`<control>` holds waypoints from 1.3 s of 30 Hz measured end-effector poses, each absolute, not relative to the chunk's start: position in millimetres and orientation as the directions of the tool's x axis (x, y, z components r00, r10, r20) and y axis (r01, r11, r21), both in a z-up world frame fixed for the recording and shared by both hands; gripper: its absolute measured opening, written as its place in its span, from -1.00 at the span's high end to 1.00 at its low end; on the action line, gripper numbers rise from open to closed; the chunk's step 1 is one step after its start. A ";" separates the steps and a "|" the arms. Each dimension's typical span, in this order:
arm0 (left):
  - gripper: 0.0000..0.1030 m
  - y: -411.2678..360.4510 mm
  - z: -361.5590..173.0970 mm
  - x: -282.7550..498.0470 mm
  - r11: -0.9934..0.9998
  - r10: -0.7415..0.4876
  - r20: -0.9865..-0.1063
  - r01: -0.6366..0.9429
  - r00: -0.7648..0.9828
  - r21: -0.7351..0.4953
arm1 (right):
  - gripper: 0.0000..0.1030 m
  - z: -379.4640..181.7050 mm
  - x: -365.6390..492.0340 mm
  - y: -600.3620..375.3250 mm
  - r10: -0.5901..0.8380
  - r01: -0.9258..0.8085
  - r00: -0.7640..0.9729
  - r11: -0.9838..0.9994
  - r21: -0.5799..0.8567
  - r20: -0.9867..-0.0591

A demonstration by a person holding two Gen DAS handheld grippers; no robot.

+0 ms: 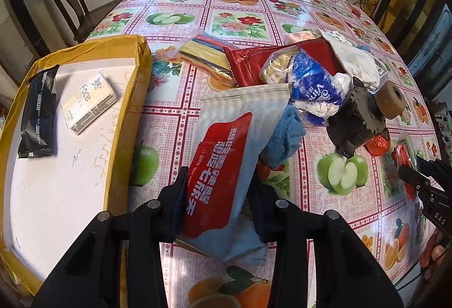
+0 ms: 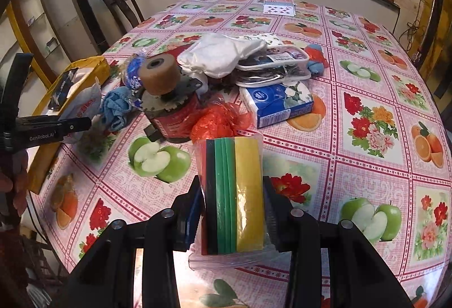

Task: Organize soft objects
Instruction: 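Grasp white-red wipes pack with left gripper while right grasps green-yellow sponge pack, then carry both packs into the yellow-rimmed box and open both grippers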

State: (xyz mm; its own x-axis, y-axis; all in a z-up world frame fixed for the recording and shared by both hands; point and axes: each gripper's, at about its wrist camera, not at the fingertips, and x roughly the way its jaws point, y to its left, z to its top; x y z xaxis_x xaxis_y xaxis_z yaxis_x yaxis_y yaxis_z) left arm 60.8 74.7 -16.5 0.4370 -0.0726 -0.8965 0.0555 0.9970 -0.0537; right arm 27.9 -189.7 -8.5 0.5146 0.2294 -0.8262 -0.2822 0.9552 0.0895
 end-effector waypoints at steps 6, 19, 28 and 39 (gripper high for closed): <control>0.29 63.4 -7.5 48.0 0.994 -0.096 -0.882 0.082 0.460 -0.066 | 0.21 15.3 17.9 -151.6 0.284 -0.343 0.537 0.934 0.102 -0.794; 0.29 84.6 17.5 36.6 0.998 -0.063 -0.853 0.036 0.519 -0.051 | 0.21 34.6 41.9 -49.1 0.360 -0.437 0.538 0.892 0.113 -0.762; 0.29 160.5 41.5 45.9 0.995 0.039 -0.830 -0.096 0.557 -0.018 | 0.22 40.4 77.3 37.4 0.413 -0.504 0.499 0.853 0.132 -0.762; 0.29 239.4 19.1 79.8 0.973 0.077 -0.866 -0.225 0.495 -0.042 | 0.22 19.4 120.2 116.9 0.423 -0.512 0.443 0.843 0.165 -0.790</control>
State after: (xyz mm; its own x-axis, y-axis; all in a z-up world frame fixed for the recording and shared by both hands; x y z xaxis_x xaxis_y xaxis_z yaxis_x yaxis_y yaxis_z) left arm 79.8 239.4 19.1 0.4946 0.0768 -0.8657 -0.2248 0.9735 -0.0420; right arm 120.2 116.9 19.4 0.4426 0.4235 -0.7904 -0.5124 0.8428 0.1646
